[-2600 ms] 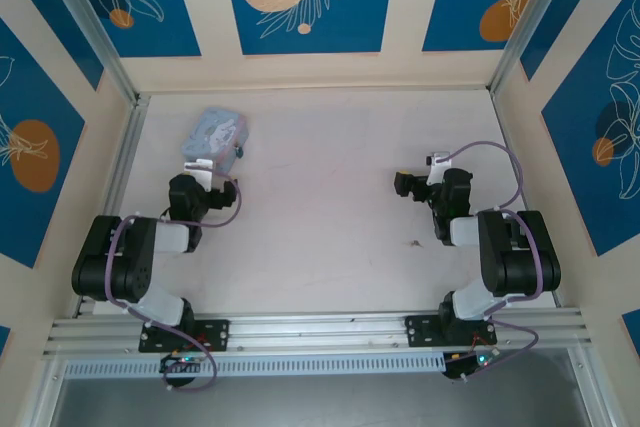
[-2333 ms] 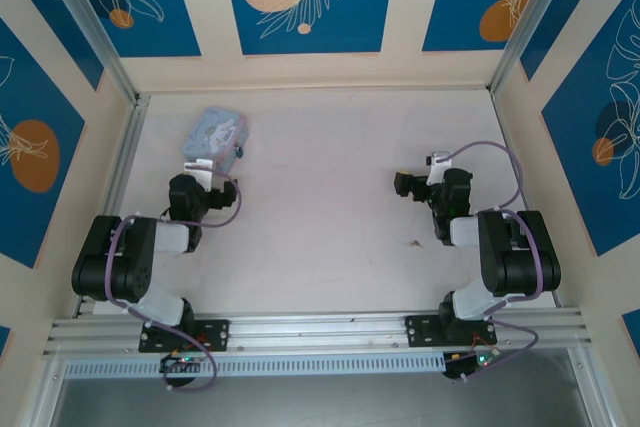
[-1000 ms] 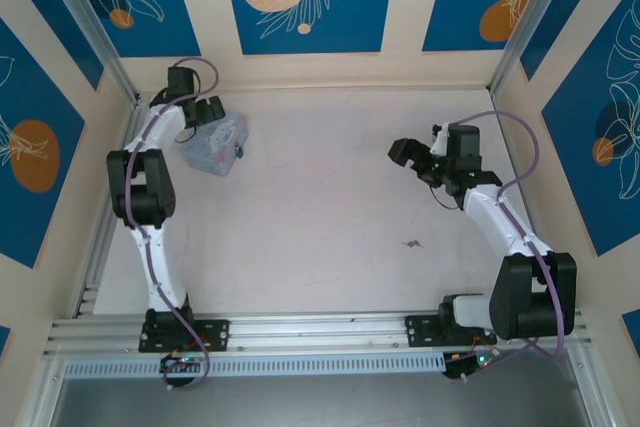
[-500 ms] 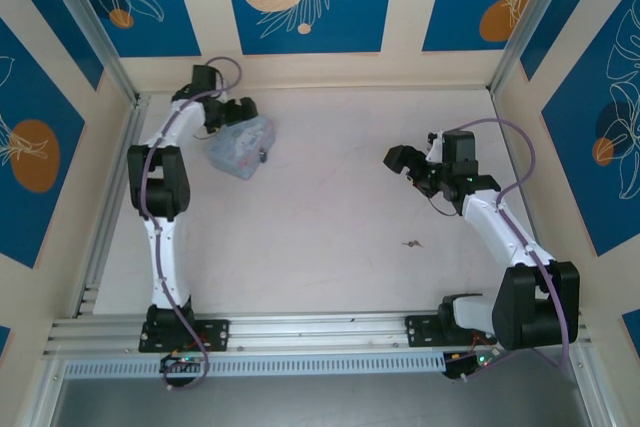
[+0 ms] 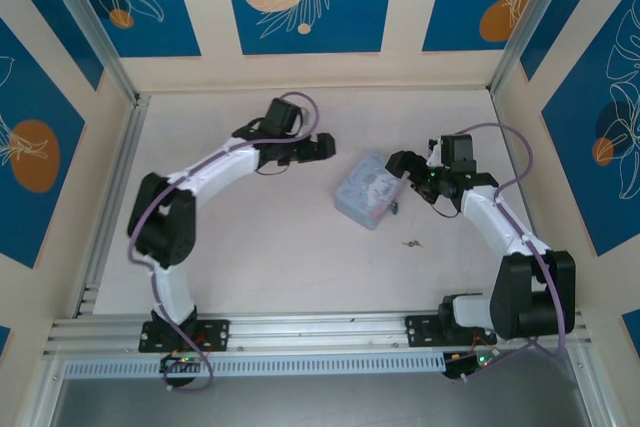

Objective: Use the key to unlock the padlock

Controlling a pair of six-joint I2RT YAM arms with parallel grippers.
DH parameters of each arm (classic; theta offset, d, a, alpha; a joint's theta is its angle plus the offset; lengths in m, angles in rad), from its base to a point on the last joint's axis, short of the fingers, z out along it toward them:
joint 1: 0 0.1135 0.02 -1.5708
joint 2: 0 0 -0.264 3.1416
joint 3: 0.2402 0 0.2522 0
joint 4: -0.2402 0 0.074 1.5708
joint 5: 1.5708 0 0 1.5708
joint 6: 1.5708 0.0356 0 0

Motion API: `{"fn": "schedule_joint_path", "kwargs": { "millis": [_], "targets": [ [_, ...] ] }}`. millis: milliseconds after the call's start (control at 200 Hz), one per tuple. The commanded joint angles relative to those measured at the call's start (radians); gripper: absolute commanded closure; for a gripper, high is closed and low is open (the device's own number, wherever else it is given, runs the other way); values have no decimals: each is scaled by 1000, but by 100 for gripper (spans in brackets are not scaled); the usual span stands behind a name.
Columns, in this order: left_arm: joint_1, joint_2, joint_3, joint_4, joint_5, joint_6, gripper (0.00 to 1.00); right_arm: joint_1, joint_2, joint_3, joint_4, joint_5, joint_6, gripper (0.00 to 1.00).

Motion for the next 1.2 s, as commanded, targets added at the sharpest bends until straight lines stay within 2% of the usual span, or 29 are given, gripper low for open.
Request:
{"fn": "schedule_joint_path", "kwargs": {
  "millis": [0, 135, 310, 525, 720, 855, 995, 1090, 1195],
  "targets": [
    [21, -123, -118, 46, -75, -69, 0, -14, 95, 112, -33, 46, -41, 6],
    [1, -250, -258, 38, -79, -79, 0, -42, 228, 271, -83, 152, -72, 6],
    [-38, -355, -367, 37, -94, -102, 0, -68, 360, 410, -183, 194, -83, 7],
    [-84, -393, -410, 49, -84, -131, 0, -60, 299, 277, -188, 218, -37, 7],
    [-113, -381, -426, 84, -64, -161, 0, -28, 227, 142, -116, 135, -6, 8],
    [-122, -380, -461, 117, -66, -199, 0, 55, 187, 99, -106, 124, 35, 9],
    [-122, -395, -517, 150, -90, -231, 0, 201, 156, 82, -72, 117, 119, 9],
    [-122, -403, -540, 151, -115, -227, 0, 304, 168, 120, -52, 83, 162, 9],
    [-122, -428, -548, 96, -174, -198, 0, 367, 179, 167, -88, 118, 170, 7]
  ]
}}
